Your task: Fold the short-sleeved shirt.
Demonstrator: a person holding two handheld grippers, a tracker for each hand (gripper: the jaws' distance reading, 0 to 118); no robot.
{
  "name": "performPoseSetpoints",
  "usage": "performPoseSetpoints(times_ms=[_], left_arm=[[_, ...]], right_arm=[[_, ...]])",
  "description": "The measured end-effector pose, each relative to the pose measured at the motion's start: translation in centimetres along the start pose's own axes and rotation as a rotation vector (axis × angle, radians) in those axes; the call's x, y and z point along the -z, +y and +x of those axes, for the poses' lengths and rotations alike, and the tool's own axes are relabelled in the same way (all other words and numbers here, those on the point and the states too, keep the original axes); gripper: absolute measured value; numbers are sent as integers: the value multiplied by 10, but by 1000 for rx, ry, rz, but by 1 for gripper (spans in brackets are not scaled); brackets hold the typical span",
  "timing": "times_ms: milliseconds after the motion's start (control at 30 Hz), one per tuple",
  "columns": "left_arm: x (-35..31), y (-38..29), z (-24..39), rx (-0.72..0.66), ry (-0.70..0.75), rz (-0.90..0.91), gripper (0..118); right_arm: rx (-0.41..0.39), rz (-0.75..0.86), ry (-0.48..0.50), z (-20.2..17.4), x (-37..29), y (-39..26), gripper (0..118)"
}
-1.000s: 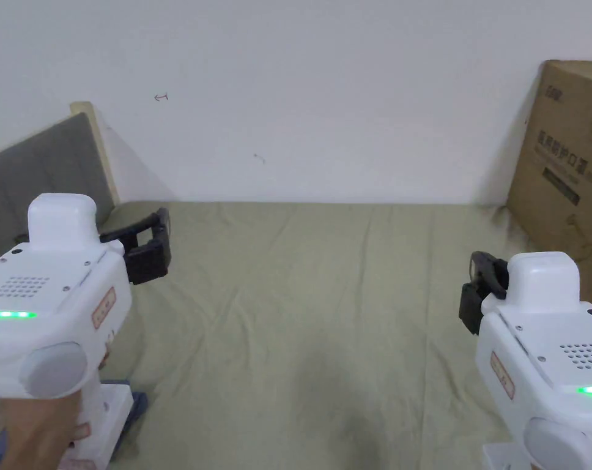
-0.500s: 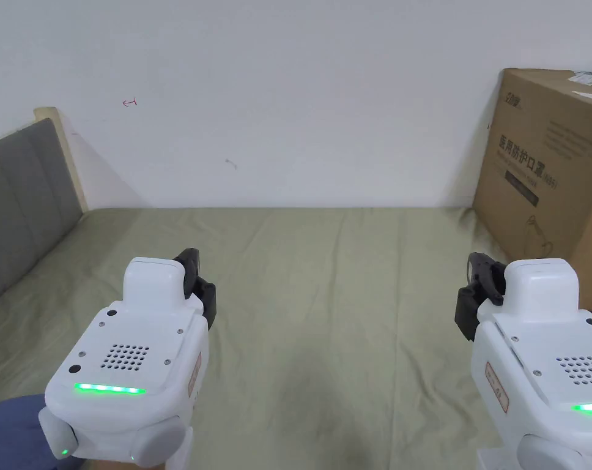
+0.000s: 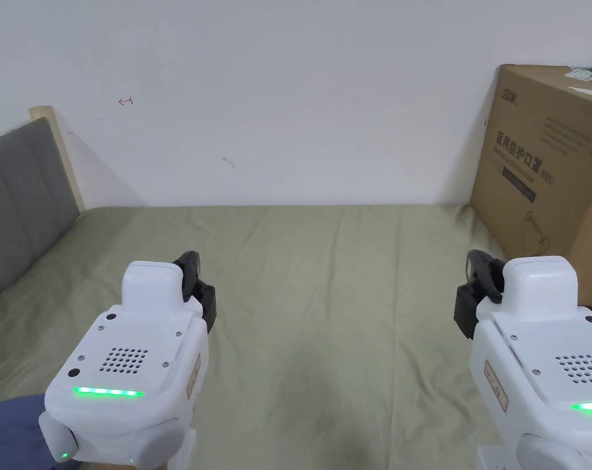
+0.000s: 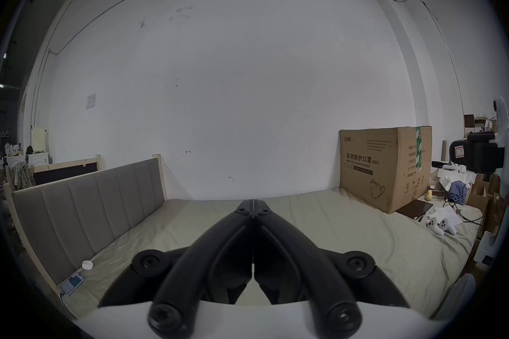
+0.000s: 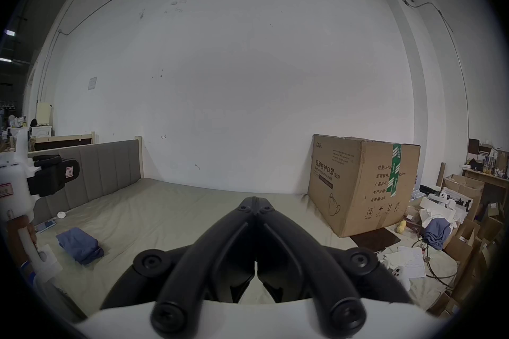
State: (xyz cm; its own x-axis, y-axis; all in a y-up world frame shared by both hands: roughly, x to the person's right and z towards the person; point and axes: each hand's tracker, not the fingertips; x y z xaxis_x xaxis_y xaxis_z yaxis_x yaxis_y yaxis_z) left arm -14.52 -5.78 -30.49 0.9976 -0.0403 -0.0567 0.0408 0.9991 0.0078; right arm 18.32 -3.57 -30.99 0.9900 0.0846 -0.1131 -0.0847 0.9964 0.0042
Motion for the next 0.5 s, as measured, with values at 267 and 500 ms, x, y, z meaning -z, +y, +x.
performPoseSetpoints(times_ms=[267, 500], left_arm=[[0, -2, -2, -1, -4, -6, 0], [1, -5, -3, 0, 1, -12, 0]], right_arm=[[-5, 3, 3, -3, 0, 1, 0], [-14, 2, -5, -5, -1, 0, 0]])
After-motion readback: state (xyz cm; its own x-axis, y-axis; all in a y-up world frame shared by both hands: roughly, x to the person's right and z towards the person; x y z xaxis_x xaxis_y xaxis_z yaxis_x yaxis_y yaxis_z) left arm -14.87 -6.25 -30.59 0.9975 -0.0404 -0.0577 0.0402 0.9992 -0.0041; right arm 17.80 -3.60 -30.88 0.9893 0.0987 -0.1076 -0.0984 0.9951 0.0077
